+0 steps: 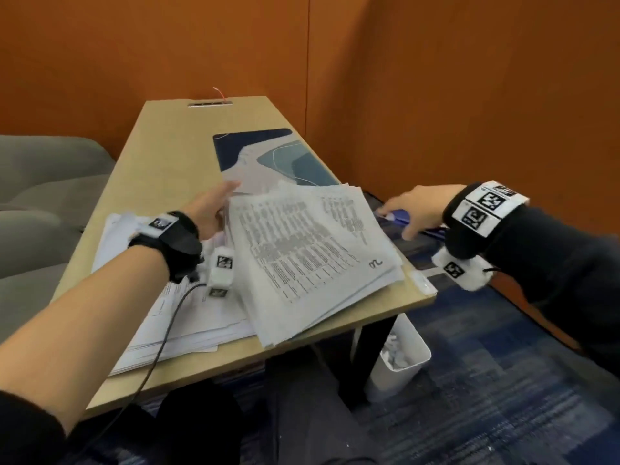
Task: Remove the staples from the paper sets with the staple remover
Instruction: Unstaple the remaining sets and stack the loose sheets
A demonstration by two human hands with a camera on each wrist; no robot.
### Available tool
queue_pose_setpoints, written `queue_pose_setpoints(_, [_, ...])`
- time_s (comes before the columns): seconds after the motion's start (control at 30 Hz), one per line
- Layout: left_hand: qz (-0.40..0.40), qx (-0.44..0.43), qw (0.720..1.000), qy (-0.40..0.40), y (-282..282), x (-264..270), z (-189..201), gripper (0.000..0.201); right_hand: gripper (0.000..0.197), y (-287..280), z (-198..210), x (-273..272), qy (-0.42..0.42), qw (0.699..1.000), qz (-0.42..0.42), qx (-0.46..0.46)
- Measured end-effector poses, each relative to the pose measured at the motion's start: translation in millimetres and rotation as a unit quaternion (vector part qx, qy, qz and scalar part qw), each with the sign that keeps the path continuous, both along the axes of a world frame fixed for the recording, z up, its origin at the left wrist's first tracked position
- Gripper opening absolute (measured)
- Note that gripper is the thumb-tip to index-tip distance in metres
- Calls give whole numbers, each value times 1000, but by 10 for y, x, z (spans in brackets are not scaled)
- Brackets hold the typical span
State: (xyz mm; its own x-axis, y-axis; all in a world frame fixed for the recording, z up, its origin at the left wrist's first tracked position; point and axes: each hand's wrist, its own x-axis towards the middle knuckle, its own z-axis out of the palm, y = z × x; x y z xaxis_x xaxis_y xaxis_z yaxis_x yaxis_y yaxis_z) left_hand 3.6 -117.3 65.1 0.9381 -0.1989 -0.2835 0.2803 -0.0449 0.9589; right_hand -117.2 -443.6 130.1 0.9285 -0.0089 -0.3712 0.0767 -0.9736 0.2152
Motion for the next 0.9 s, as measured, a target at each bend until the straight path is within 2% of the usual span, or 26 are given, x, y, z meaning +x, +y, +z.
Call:
queue_pose_setpoints(0.07, [-64, 13, 997, 34, 61, -126, -193, 25, 67, -410, -192, -178, 84, 994, -55, -50])
queue_pose_setpoints(0.13, [-89, 60, 993, 53, 95, -213, -352, 23, 67, -711, -486, -328, 138, 984, -97, -63])
queue_pose_setpoints(0.2, [-75, 93, 993, 24, 80, -273, -412, 22, 69, -861, -751, -442, 180, 975, -103, -80])
queue_pose_setpoints(0.27, [-31, 90, 995, -37, 35, -296, -367, 24, 75, -917, -904, -504, 211, 967, -108, -93])
queue_pose_setpoints(0.37, [36, 58, 984, -165, -39, -344, -159, 34, 82, -907, -855, -520, 167, 976, -130, -54])
queue_pose_setpoints(0.47, [130, 68, 945, -291, -90, -351, 166, 23, 65, -745, -508, -530, 14, 990, -134, 40])
queue_pose_setpoints(0.53, [170, 68, 920, -347, -125, -313, 363, 11, 55, -483, -272, -561, -66, 981, -90, 158])
queue_pose_setpoints(0.57, [175, 72, 912, -364, -148, -281, 435, 4, 52, -301, -191, -582, -81, 975, -52, 199])
queue_pose_setpoints(0.6, [178, 79, 908, -372, -177, -244, 482, 9, 51, -97, -145, -606, -79, 973, -9, 219])
queue_pose_setpoints(0.77, [219, 88, 888, -394, -431, -201, 570, 31, 50, 873, -450, -625, -22, 970, 189, 151])
queue_pose_setpoints(0.9, [239, 90, 879, -402, -525, -191, 600, 35, 45, 1283, -767, -496, -44, 967, 239, 79])
